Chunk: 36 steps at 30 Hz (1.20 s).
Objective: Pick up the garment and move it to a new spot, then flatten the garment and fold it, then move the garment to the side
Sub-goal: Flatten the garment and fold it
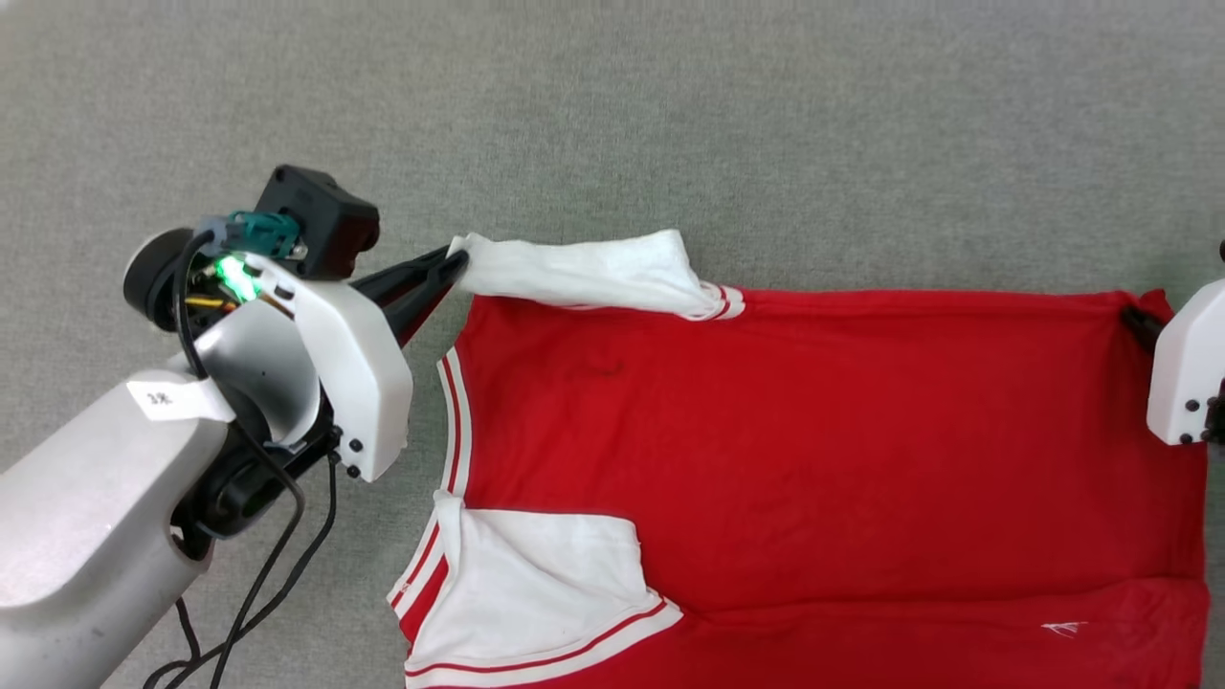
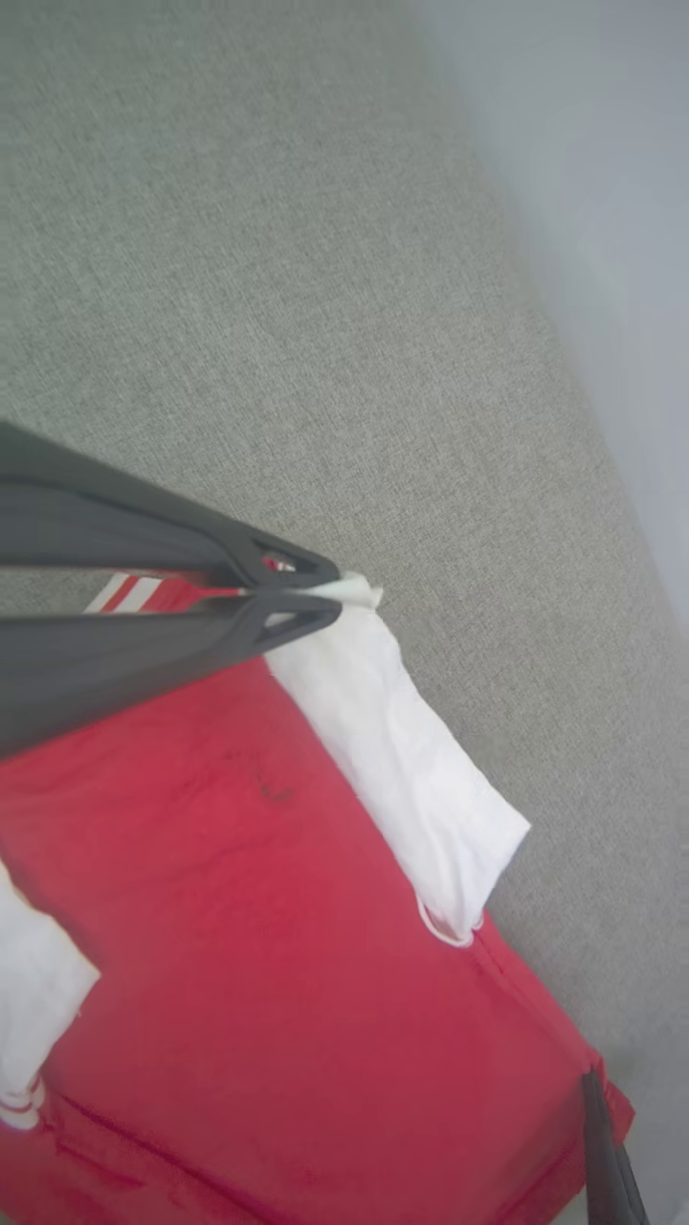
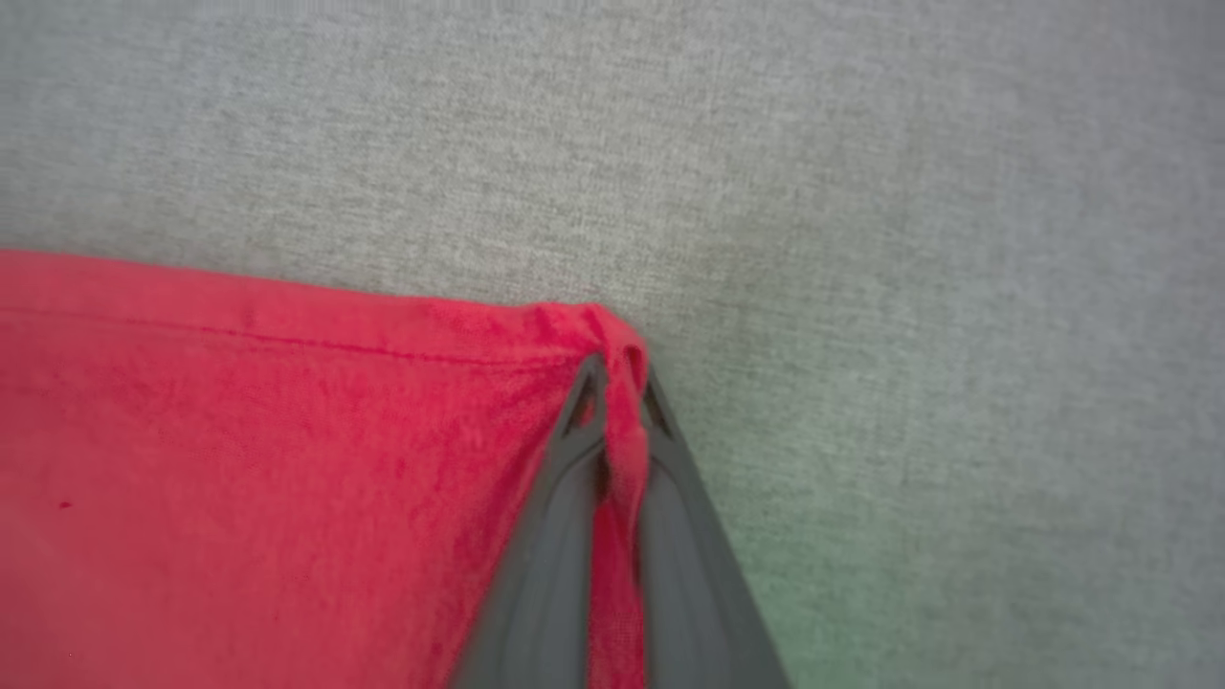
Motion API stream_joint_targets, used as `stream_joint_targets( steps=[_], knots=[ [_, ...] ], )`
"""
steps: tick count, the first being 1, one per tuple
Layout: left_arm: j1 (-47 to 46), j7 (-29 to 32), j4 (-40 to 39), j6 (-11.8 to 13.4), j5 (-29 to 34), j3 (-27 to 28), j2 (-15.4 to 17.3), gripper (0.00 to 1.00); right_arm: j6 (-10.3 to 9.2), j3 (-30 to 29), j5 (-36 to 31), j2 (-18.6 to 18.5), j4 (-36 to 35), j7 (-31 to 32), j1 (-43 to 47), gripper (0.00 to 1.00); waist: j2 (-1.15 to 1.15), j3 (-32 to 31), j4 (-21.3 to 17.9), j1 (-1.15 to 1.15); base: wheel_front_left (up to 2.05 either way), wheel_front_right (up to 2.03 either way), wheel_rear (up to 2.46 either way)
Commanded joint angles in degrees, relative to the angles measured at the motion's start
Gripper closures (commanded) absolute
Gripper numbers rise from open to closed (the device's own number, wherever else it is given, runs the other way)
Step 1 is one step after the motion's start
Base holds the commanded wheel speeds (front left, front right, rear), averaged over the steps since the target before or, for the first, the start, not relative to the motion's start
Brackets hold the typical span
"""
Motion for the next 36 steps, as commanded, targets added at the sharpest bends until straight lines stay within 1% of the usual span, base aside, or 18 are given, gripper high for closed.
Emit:
stream_joint_targets(
  steps=[1, 7, 11, 18, 20, 25, 33, 36],
  knots=[
    [0.59, -0.42, 0.14, 0.16, -0.14, 0.28, -0.09, 1.00, -0.13, -0.23, 0.01, 0.04, 0.74, -0.05, 0.22, 1.00, 0.00, -0.82, -0.26, 0.00, 0.00, 0.00, 0.00],
    [3.48, -2.79, 1.73, 1.11, -0.96, 0.53, -0.08, 1.00, -0.11, -3.53, 2.39, 2.11, 1.35, -5.87, 2.34, 1.00, 0.00, -4.91, -0.83, 0.00, 0.00, 0.00, 0.00],
    [6.22, -4.19, 1.81, 2.19, -1.36, 0.28, 0.00, 1.00, -0.11, -4.76, 3.88, 2.88, 0.84, -7.72, 5.07, 1.00, 0.00, -7.76, -1.22, 0.00, 0.00, 0.00, 0.00],
    [11.53, -6.28, -0.39, 4.70, -2.28, 0.13, 1.16, 1.00, -0.11, -7.36, 7.75, 4.40, -2.12, -11.87, 11.39, 1.00, 0.00, -11.82, -1.29, 0.00, 0.00, 0.00, 0.00],
    [13.35, -6.71, -1.04, 5.17, -2.65, -0.35, 1.16, 1.00, -0.10, -7.41, 8.90, 5.09, -3.23, -12.94, 13.60, 1.00, 0.00, -12.70, -1.17, 0.00, 0.00, 0.00, 0.00],
    [18.44, -8.75, -2.42, 7.32, -4.03, -0.43, 1.69, 1.00, -0.10, -8.17, 11.67, 6.06, -5.40, -15.45, 18.98, 1.00, 0.00, -14.60, -1.03, 0.00, 0.00, 0.00, 0.00],
    [26.88, -11.00, -4.78, 10.17, -6.41, -1.25, 2.95, 1.00, -0.09, -7.27, 15.33, 5.32, -8.14, -16.25, 26.46, 1.00, 0.00, -16.50, -0.71, 0.00, 0.00, 0.00, 0.00],
    [29.46, -11.28, -4.72, 10.79, -6.98, -1.97, 3.54, 1.00, -0.09, -5.40, 17.20, 3.92, -9.63, -15.62, 28.82, 1.00, 0.00, -16.76, -0.81, 0.00, 0.00, 0.00, 0.00]
  ],
)
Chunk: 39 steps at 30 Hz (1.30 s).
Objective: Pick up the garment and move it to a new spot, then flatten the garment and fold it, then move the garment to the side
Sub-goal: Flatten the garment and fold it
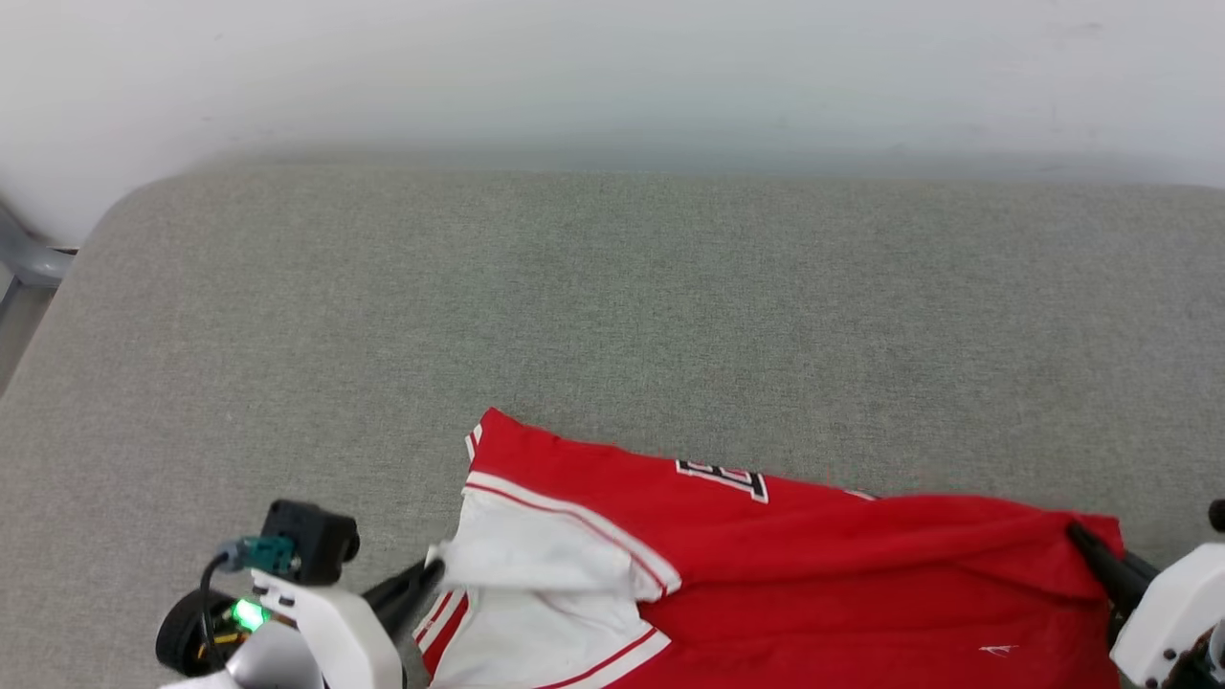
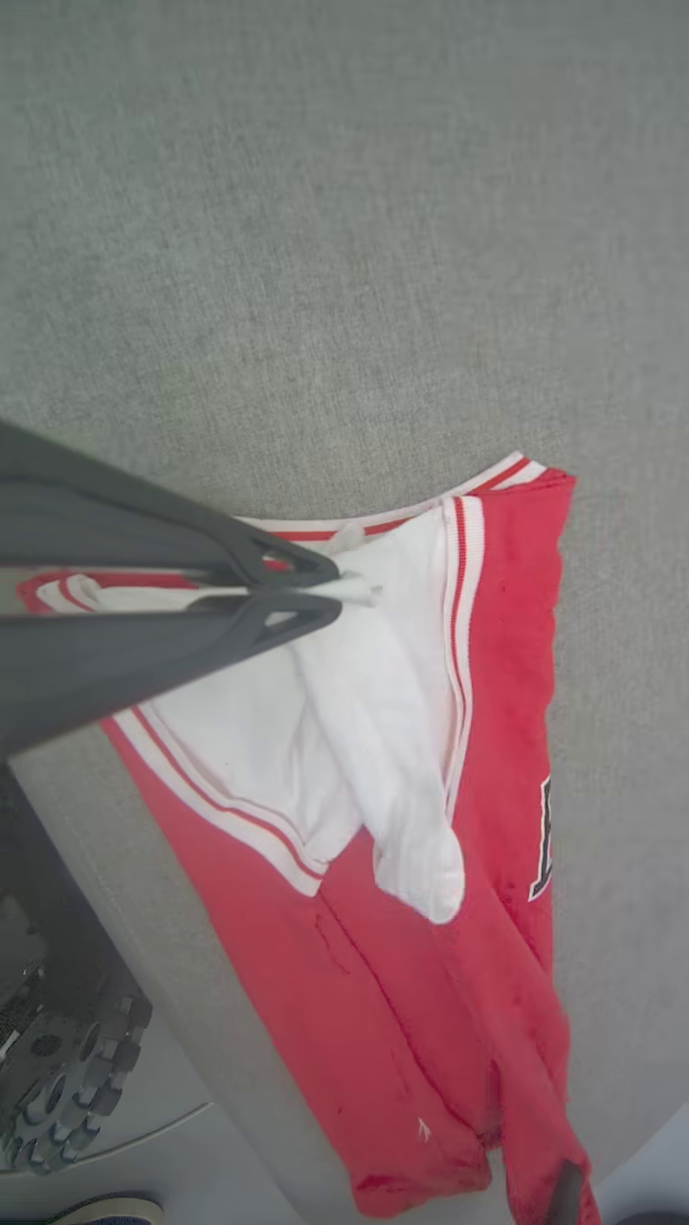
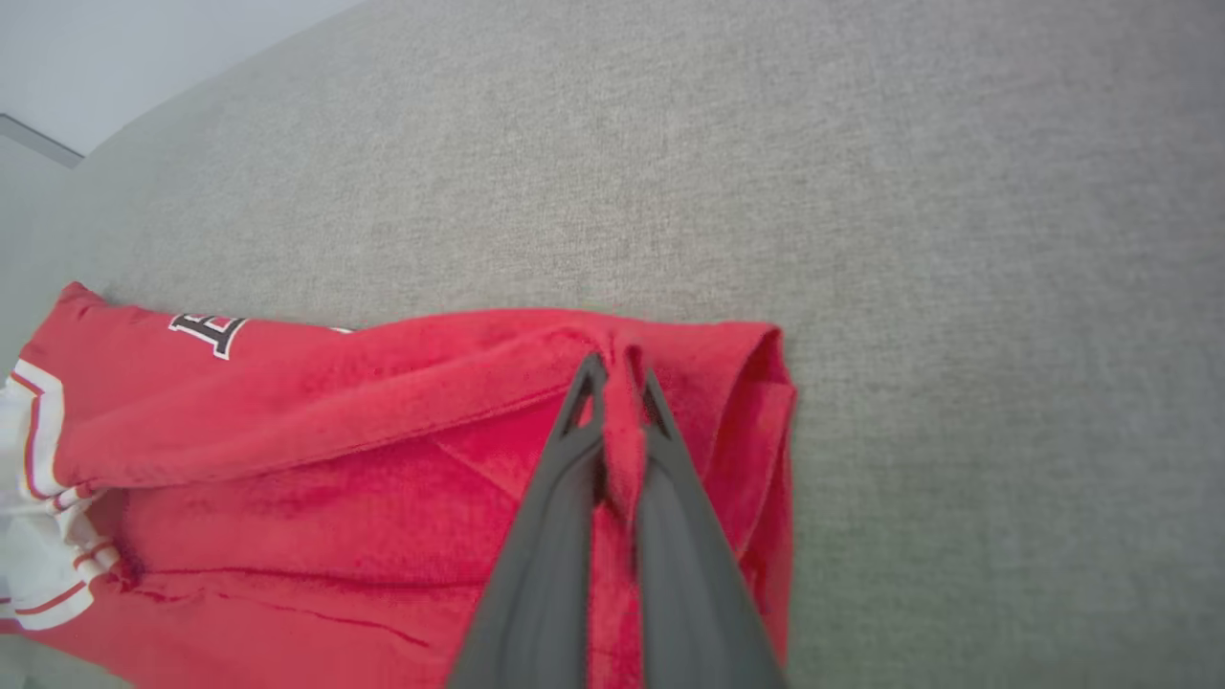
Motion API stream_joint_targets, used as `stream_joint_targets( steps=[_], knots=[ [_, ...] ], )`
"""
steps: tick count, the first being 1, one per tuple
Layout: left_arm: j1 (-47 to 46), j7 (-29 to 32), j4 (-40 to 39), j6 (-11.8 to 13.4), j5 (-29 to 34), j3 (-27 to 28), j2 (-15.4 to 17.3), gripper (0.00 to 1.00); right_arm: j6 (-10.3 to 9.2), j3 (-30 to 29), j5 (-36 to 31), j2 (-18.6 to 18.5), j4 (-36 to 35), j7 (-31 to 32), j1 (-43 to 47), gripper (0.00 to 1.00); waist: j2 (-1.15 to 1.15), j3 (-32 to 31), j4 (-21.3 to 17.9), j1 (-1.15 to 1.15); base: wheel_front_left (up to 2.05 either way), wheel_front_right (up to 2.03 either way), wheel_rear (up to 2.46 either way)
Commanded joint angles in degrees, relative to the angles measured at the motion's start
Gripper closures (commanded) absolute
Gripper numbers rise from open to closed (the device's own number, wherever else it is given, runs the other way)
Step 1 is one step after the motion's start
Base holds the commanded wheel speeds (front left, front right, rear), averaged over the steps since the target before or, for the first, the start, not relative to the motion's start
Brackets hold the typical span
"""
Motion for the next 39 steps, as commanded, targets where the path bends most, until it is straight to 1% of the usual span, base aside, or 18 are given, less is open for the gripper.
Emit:
stream_joint_targets(
  steps=[1, 7, 15, 18, 22, 23, 24, 25, 26, 29, 35, 39],
  knots=[
    [1.70, -0.13, 0.14, 0.34, -0.07, -0.65, 0.51, 1.00, -0.05, 1.45, 1.19, -1.41, -1.23, 0.36, 1.69, 1.00, 0.00, -0.12, -0.10, 0.00, 0.00, 0.00, 0.00],
    [4.55, -0.04, 2.11, 0.48, -0.16, -2.29, 0.81, 1.00, -0.05, 7.22, 3.92, -7.28, -4.67, 1.27, 4.83, 1.00, 0.00, -0.44, -0.41, 0.00, 0.00, 0.00, 0.00],
    [4.87, 0.06, 6.04, -0.93, 0.16, -4.02, -0.81, 1.00, -0.06, 16.53, 4.33, -16.31, -7.23, 0.27, 6.56, 1.00, 0.00, -0.37, -0.71, 0.00, 0.00, 0.00, 0.00],
    [4.61, -0.05, 7.82, -1.71, 0.37, -4.62, -1.43, 1.00, -0.06, 19.55, 3.87, -18.86, -6.81, -0.90, 6.04, 1.00, 0.00, -0.07, -0.79, 0.00, 0.00, 0.00, 0.00],
    [3.77, -0.25, 9.93, -2.60, 1.09, -5.24, -2.55, 1.00, -0.06, 22.44, 4.87, -20.48, -5.73, -2.34, 4.88, 1.00, 0.00, 0.53, -0.89, 0.00, 0.00, 0.00, 0.00],
    [3.70, -0.34, 10.33, -2.90, 1.20, -5.42, -2.83, 1.00, -0.06, 23.18, 5.10, -20.71, -5.52, -2.61, 4.52, 0.91, 0.00, 0.62, -0.92, 0.00, 0.00, 0.00, 0.00],
    [3.66, -0.46, 10.69, -3.19, 1.28, -5.58, -2.99, 0.92, -0.06, 23.82, 5.24, -20.98, -5.31, -2.87, 4.04, 0.06, 0.00, 0.66, -0.95, 0.00, 0.00, 0.00, 0.00],
    [3.55, -0.63, 10.98, -3.36, 1.47, -5.71, -3.11, 0.46, -0.07, 24.17, 6.04, -20.95, -4.65, -2.83, 3.82, 0.00, 0.00, 0.65, -1.01, 0.00, 0.00, 0.00, 0.00],
    [3.46, -0.71, 11.35, -3.48, 1.56, -5.82, -3.26, 0.00, -0.06, 24.80, 6.51, -20.94, -4.28, -2.57, 3.74, 0.00, 0.00, 0.50, -1.08, 0.00, 0.00, 0.00, 0.00],
    [3.48, -1.52, 12.19, -3.53, 2.01, -5.85, -3.85, 0.00, -0.06, 25.82, 8.02, -21.39, -3.99, -2.90, 2.85, 0.00, 0.00, -0.29, -1.35, 0.00, 0.00, 0.00, 0.00],
    [3.78, -4.37, 12.11, -2.73, 1.93, -4.52, -4.40, 0.00, -0.05, 26.48, 10.83, -22.90, -4.80, -2.31, 2.75, 0.00, 0.00, -2.21, -1.75, 0.00, 0.00, 0.00, 0.00],
    [3.86, -8.99, 10.04, -0.51, 3.02, -2.07, -4.10, 0.00, -0.06, 24.70, 14.47, -23.93, -6.34, -0.23, 2.84, 0.00, 0.00, -3.91, -2.09, 0.00, 0.00, 0.00, 0.00]
  ],
)
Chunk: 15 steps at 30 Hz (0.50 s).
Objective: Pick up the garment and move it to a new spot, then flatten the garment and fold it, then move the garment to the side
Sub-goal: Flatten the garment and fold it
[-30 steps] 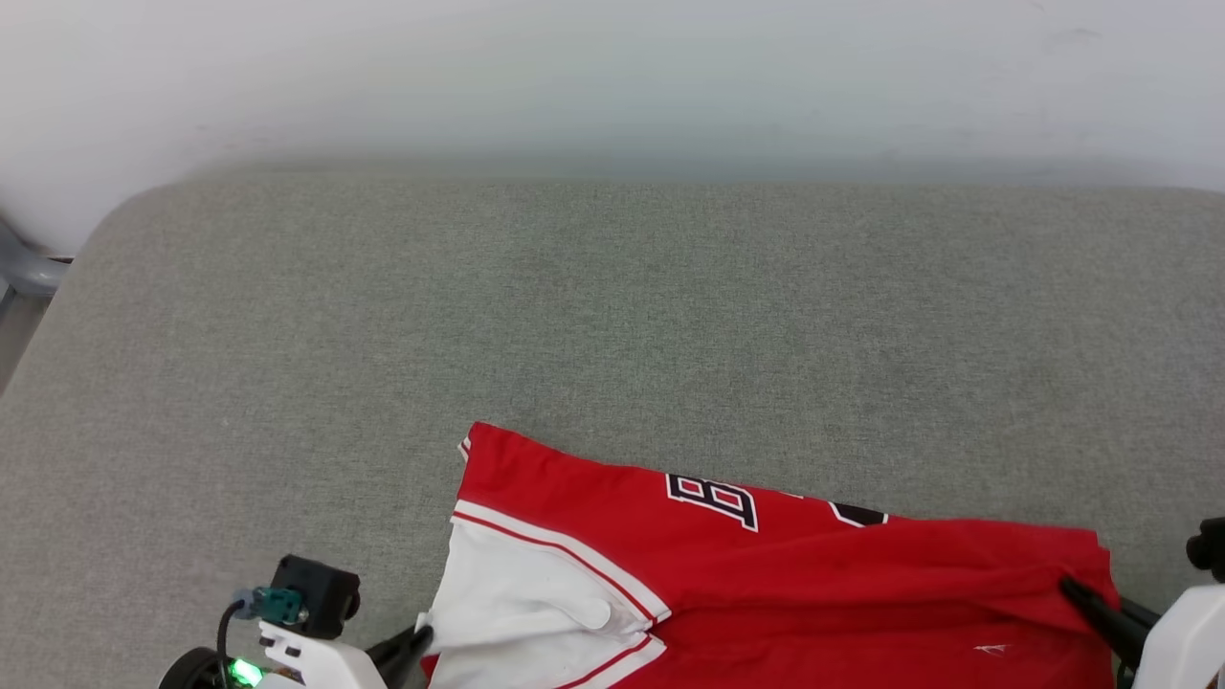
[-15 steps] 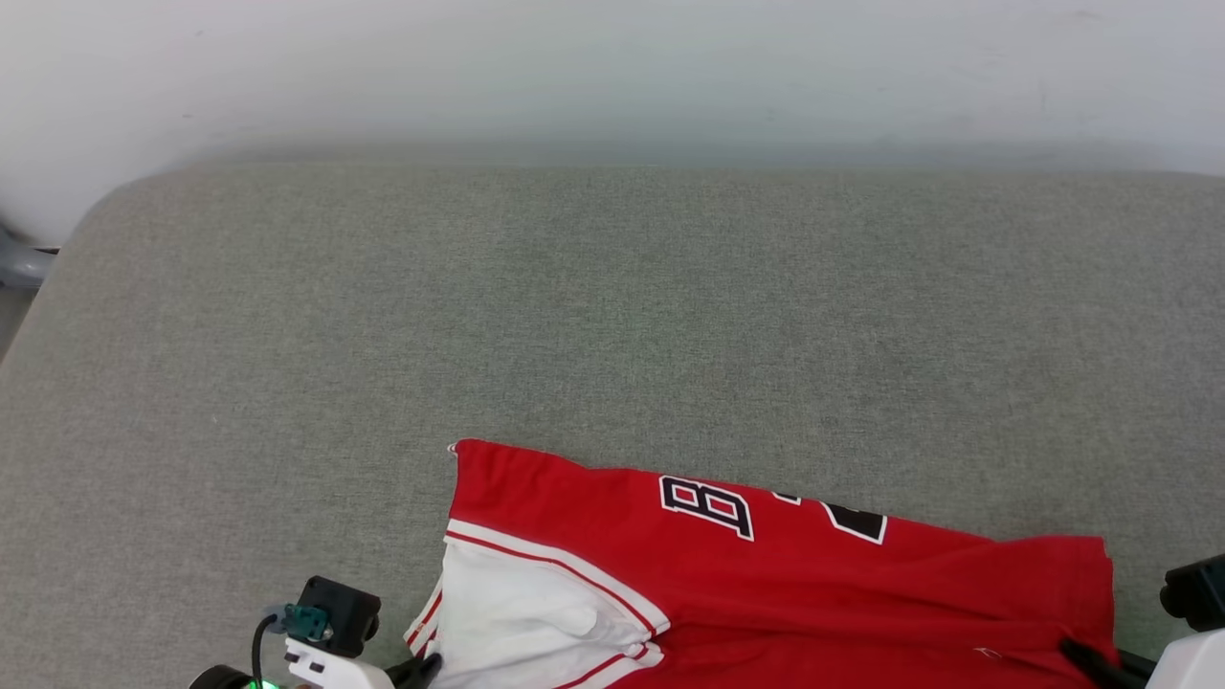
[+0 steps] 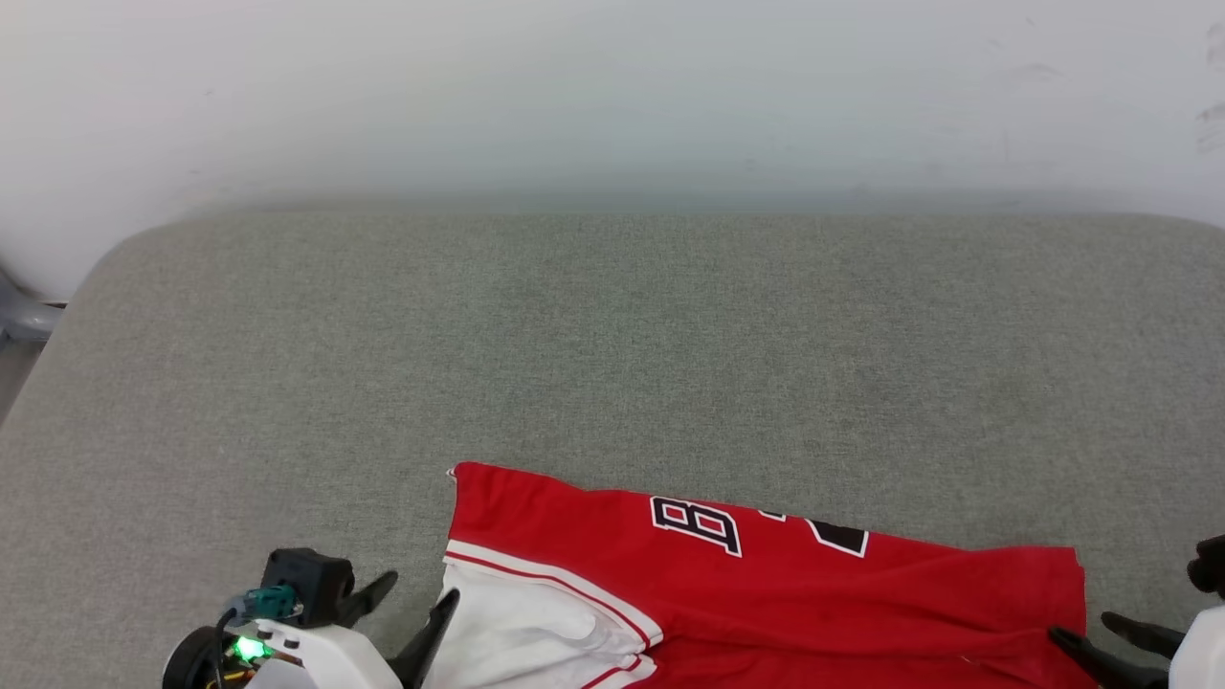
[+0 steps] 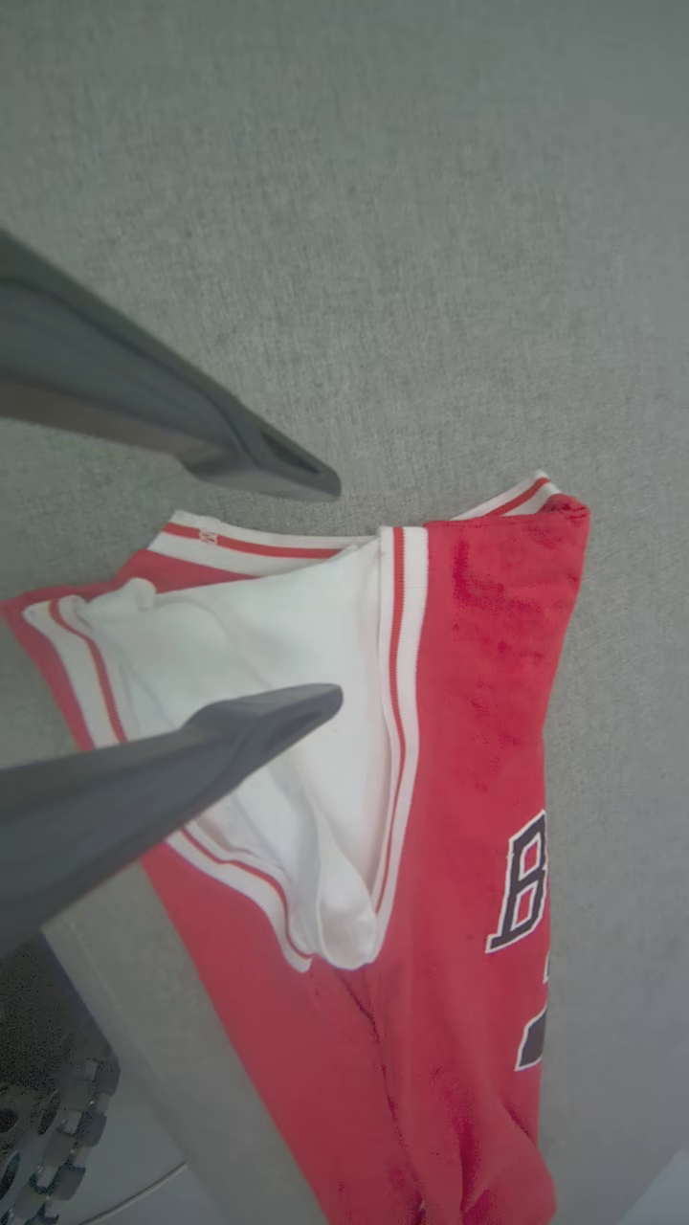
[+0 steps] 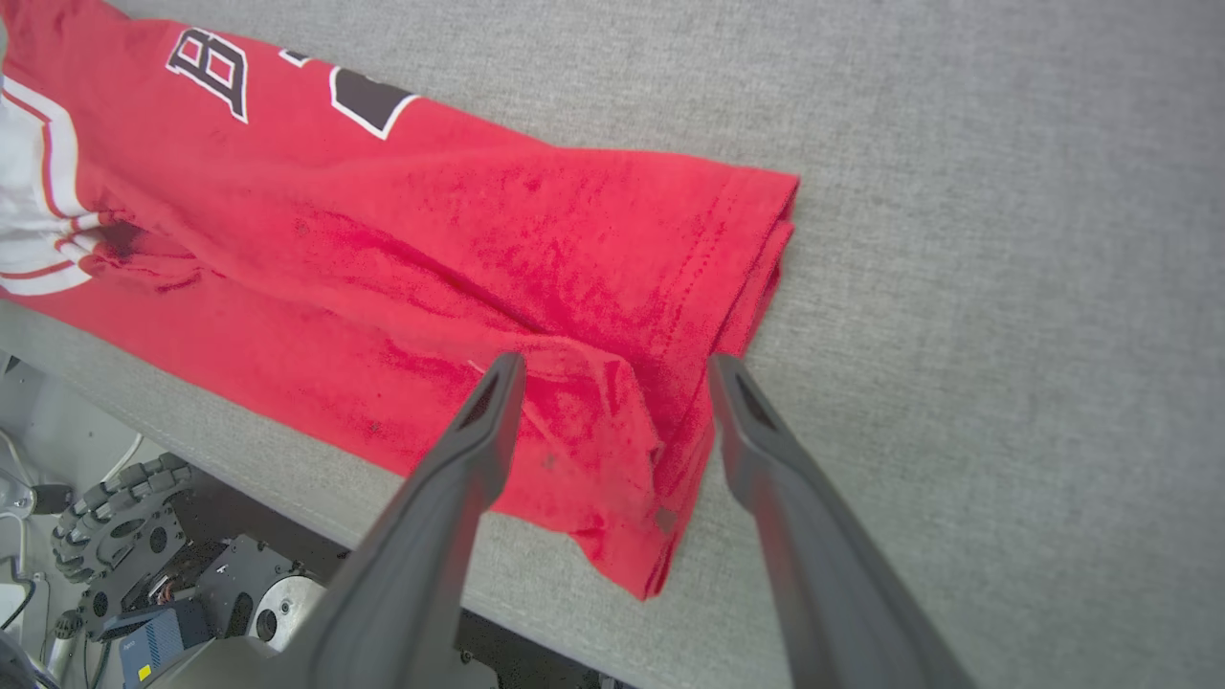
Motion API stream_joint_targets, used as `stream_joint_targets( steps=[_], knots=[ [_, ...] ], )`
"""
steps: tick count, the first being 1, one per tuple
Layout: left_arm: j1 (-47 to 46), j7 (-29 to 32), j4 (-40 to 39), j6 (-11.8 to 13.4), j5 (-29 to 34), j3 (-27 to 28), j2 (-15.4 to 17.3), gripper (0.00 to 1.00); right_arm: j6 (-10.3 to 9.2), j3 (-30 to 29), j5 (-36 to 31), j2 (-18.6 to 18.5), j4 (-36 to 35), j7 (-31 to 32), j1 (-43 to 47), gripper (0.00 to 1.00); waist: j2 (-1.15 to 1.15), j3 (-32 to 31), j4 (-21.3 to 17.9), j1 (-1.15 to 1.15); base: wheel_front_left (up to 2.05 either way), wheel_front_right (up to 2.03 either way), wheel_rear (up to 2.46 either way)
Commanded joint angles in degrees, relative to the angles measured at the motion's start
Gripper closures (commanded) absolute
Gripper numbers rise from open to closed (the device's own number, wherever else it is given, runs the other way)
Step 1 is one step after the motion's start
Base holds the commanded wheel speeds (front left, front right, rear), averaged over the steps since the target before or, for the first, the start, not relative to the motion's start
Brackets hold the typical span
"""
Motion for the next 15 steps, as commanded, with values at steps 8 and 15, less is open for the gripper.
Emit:
stream_joint_targets(
  steps=[8, 15],
  knots=[
    [-0.78, -12.07, -2.86, 6.01, 4.03, 5.93, -2.30, 0.00, -0.07, -8.09, 4.40, 2.08, 0.40, 5.96, 0.18, 0.00, -0.01, -0.73, 0.48, 0.00, 0.00, 0.00, 0.00],
    [-0.16, -15.13, -4.57, 9.08, 11.13, 13.80, -6.09, 0.00, -0.06, -14.08, 2.07, 7.30, 5.02, 12.08, 0.35, 0.00, -0.01, 0.54, 1.39, 0.00, 0.00, 0.00, 0.00]
  ],
)
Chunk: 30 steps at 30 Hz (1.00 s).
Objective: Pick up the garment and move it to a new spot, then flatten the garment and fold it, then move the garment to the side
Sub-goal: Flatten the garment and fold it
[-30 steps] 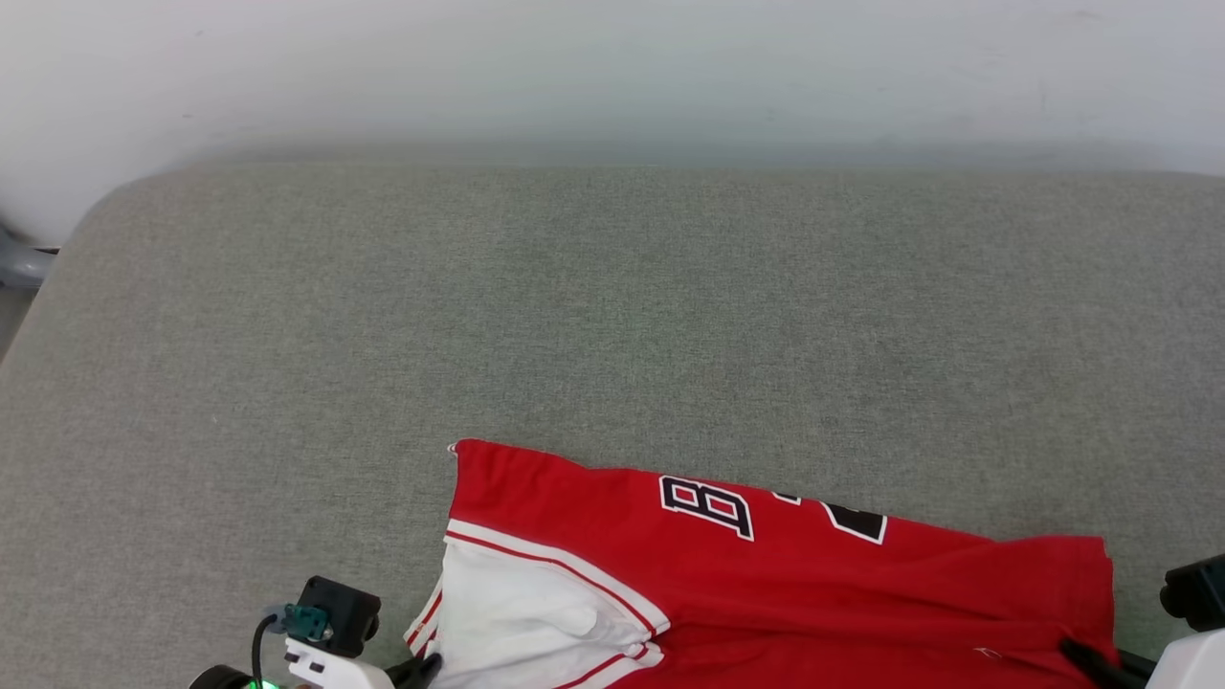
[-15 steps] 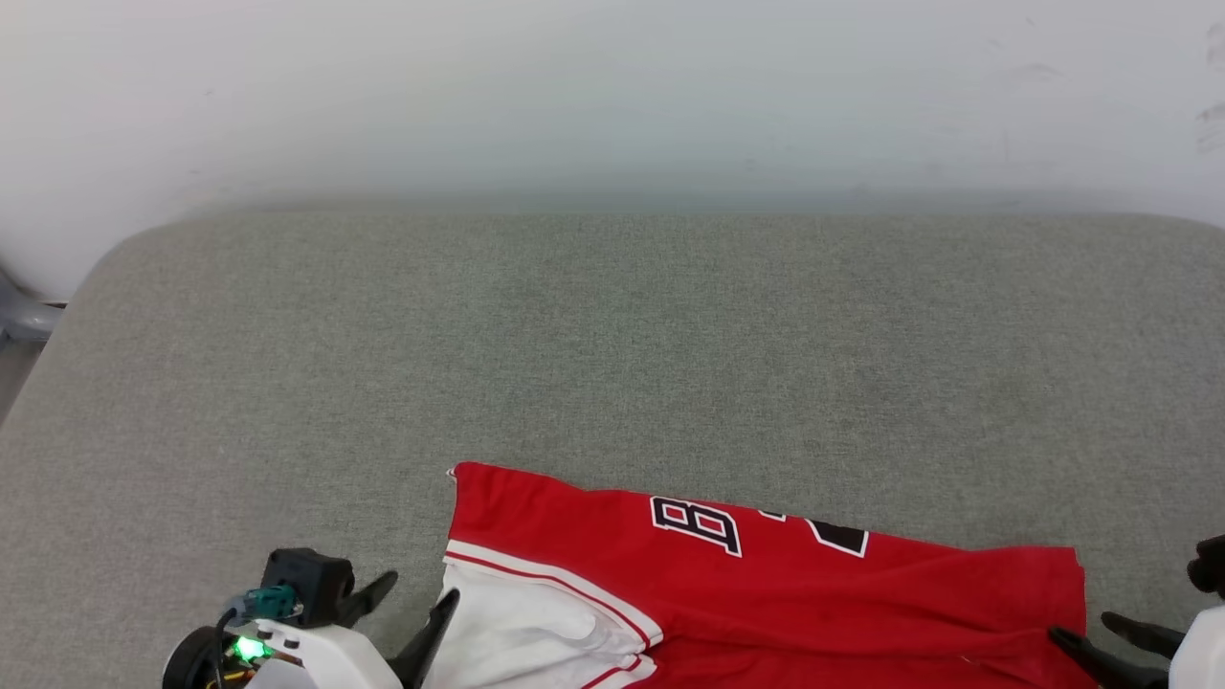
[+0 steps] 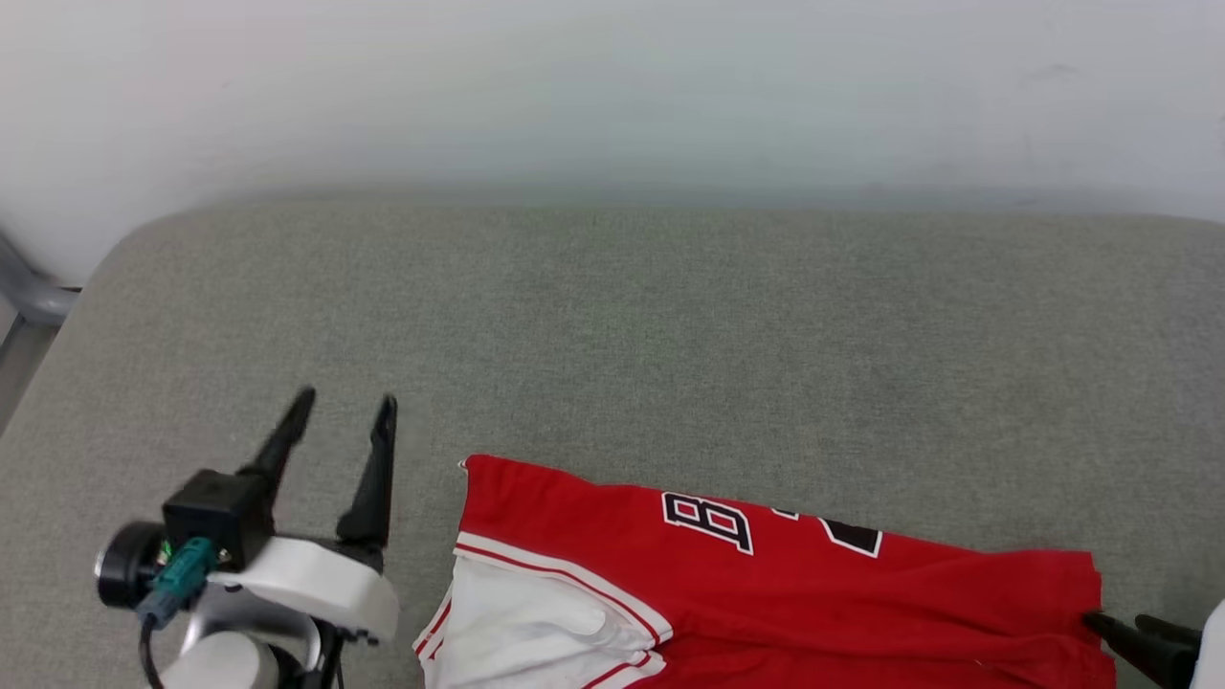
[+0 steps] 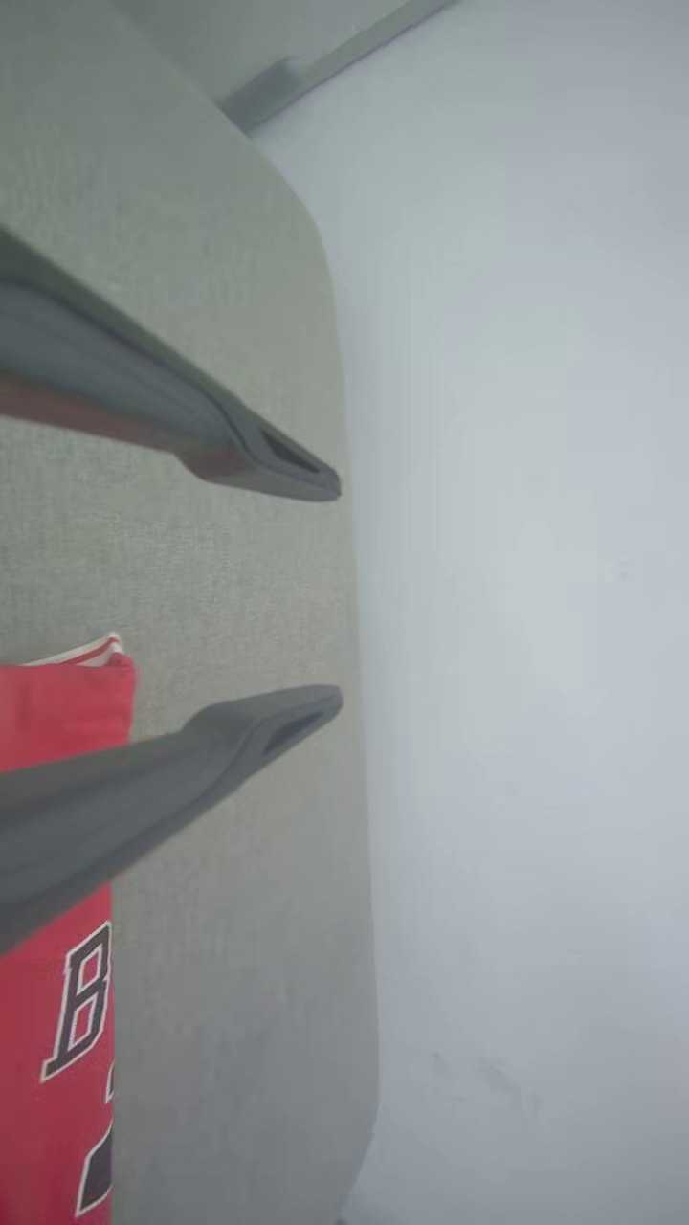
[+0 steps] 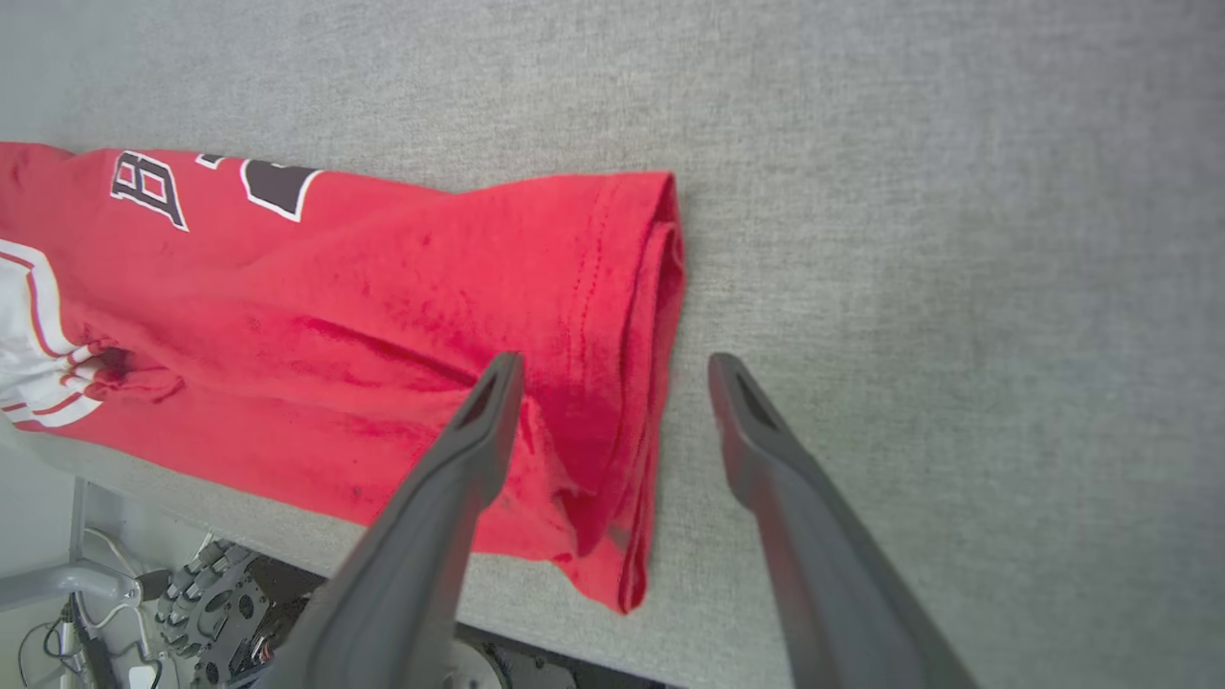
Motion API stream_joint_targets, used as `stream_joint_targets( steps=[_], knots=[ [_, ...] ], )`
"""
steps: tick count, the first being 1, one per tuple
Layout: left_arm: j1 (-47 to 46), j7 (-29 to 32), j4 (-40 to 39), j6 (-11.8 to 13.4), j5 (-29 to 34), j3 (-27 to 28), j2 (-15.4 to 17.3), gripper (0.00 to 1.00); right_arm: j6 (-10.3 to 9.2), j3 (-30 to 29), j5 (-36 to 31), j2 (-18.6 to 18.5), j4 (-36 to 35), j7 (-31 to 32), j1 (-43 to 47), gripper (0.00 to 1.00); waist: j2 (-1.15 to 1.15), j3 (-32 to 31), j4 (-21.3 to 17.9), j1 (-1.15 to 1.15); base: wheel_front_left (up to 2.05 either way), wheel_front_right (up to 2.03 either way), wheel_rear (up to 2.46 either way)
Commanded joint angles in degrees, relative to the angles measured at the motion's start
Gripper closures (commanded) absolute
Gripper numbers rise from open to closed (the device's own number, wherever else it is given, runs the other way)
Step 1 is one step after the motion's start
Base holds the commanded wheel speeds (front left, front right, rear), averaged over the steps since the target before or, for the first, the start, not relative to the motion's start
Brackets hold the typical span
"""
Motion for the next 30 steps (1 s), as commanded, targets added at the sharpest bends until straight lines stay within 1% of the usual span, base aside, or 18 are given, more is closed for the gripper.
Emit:
stream_joint_targets(
  steps=[1, 3, 5, 9, 11, 15, 19, 22, 25, 30],
  knots=[
    [0.24, -0.33, -0.55, 0.15, 0.96, 0.67, -0.39, 0.00, -0.05, -0.34, -0.39, 0.57, 0.08, 0.23, -0.29, 0.00, 0.00, 0.53, 0.22, 0.00, 0.00, 0.00, 0.00],
    [1.85, -0.35, -2.26, 0.24, 5.01, 4.86, -2.52, 0.00, -0.05, -2.43, -1.86, 2.42, 1.11, 1.84, -1.14, 0.00, 0.00, 1.26, 0.54, 0.00, 0.00, 0.00, 0.00],
    [3.22, -0.31, -3.59, -0.42, 9.80, 8.42, -3.52, 0.00, -0.05, -4.43, -3.23, 4.61, 1.91, 3.23, -1.92, 0.00, 0.00, 2.10, 0.86, 0.00, 0.00, 0.00, 0.00],
    [6.18, -0.33, -4.33, -2.79, 17.28, 13.19, -6.10, 0.00, -0.05, -8.01, -7.20, 8.20, 4.03, 7.08, -2.39, 0.00, 0.00, 3.43, 1.37, 0.00, 0.00, 0.00, 0.00],
    [7.47, -0.32, -4.04, -4.39, 19.70, 14.82, -7.42, 0.00, -0.05, -9.83, -9.38, 10.08, 4.94, 8.84, -2.47, 0.00, 0.00, 4.04, 1.73, 0.00, 0.00, 0.00, 0.00],
    [8.84, -0.33, -3.36, -7.72, 22.41, 18.47, -10.65, 0.00, -0.05, -12.38, -12.88, 13.92, 5.84, 12.21, -1.73, 0.00, 0.00, 5.01, 2.41, 0.00, 0.00, 0.00, 0.00],
    [9.76, -0.33, -2.32, -10.91, 24.78, 21.25, -13.14, 0.00, -0.02, -13.86, -15.30, 17.94, 5.99, 14.74, -0.78, 0.00, 0.00, 5.56, 2.80, 0.00, 0.00, 0.00, 0.00],
    [10.11, -0.33, -1.69, -12.99, 26.24, 23.19, -14.88, 0.00, 0.05, -13.53, -16.37, 20.77, 5.80, 16.60, 0.14, 0.00, 0.00, 5.85, 2.96, 0.00, 0.00, 0.00, 0.00],
    [10.29, -0.33, -0.99, -14.91, 27.48, 24.81, -16.37, 0.00, 0.10, -12.60, -16.12, 23.21, 4.99, 17.85, 0.56, 0.00, 0.00, 6.08, 2.97, 0.00, 0.00, 0.00, 0.00],
    [10.50, -0.33, 0.01, -17.64, 29.34, 26.96, -18.59, 0.00, 0.27, -11.50, -16.45, 25.51, 4.38, 18.05, 0.73, 0.00, 0.00, 5.91, 2.76, 0.00, 0.00, 0.00, 0.00]
  ],
)
